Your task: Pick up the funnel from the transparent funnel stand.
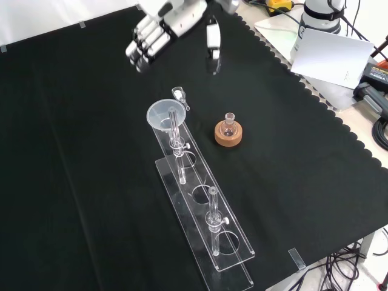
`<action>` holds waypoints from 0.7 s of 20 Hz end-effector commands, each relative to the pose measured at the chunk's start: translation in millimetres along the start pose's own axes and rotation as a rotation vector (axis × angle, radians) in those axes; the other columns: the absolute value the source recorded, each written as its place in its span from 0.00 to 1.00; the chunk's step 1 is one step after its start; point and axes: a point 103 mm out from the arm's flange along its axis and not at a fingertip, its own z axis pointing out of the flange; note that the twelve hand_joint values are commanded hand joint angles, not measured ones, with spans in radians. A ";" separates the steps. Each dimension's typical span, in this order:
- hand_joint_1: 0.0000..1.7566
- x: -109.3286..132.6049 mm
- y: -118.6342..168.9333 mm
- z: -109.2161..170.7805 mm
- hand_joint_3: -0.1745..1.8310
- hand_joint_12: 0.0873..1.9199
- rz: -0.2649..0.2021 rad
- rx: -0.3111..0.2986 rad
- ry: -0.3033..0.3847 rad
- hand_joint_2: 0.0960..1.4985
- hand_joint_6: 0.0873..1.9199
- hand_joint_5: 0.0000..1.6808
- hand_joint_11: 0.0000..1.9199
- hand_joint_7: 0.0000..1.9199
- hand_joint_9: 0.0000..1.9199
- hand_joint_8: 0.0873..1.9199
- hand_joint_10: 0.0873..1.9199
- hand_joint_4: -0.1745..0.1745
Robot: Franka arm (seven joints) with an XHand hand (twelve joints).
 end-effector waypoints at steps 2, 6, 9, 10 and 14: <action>0.34 36.1 42.6 16.3 0.09 0.53 0.016 0.065 -0.071 0.34 0.00 0.00 0.00 0.00 0.00 0.00 0.00 0.49; 0.34 43.5 55.4 19.8 0.09 0.53 0.018 0.082 -0.084 0.35 0.00 0.00 0.00 0.00 0.00 0.00 0.00 0.49; 0.34 42.1 64.0 21.7 0.09 0.52 0.031 0.097 -0.091 0.35 0.00 0.00 0.00 0.00 0.00 0.00 0.00 0.49; 0.34 40.5 67.4 24.2 0.09 0.51 0.040 0.102 -0.081 0.35 0.00 0.00 0.00 0.00 0.00 0.00 0.00 0.49; 0.34 35.6 72.7 32.0 0.09 0.31 0.057 0.108 -0.066 0.35 0.00 0.00 0.00 0.00 0.00 0.00 0.00 0.50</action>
